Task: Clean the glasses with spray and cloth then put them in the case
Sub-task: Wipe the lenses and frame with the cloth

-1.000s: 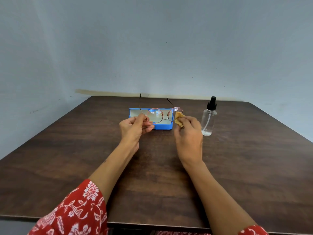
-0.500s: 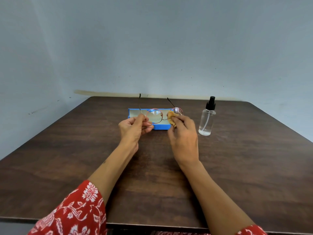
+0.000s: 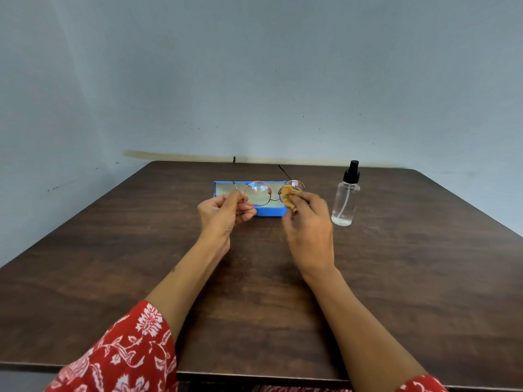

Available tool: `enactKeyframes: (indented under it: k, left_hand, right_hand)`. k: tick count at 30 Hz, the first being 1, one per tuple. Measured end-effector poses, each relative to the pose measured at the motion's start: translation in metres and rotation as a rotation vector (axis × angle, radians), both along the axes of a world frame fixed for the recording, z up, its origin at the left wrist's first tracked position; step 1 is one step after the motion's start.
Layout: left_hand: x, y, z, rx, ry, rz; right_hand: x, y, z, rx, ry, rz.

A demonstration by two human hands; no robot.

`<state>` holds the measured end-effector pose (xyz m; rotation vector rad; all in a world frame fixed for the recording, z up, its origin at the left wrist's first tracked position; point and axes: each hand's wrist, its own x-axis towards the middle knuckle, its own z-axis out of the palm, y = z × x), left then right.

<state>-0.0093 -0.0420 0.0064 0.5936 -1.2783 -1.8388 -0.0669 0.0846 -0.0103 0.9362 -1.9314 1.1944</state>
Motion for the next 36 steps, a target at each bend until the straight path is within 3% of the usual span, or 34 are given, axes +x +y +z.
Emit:
enactKeyframes:
  k: [8,16,25,29,36]
  left_hand:
    - [-0.001,-0.002,-0.001,-0.076,0.005,0.02]
    - [0.001,-0.003,-0.003,-0.408,0.009,-0.034]
    - [0.004,-0.002,-0.006,-0.625,-0.01,-0.144]
    - [0.006,-0.006,-0.006,-0.694,-0.049,-0.13]
    - [0.013,-0.022,-0.011,-0.604,-0.17,-0.193]
  right_hand:
    - [-0.014,0.008,-0.004,-0.218,-0.326,-0.093]
    - [-0.026,0.014,-0.005,-0.59,-0.783,-0.199]
    - [-0.03,0.014,-0.007,-0.521,-0.848,-0.158]
    - [-0.026,0.012,-0.003,-0.592,-0.891,-0.1]
    - [-0.025,0.014,-0.003,-0.628,-0.938,-0.006]
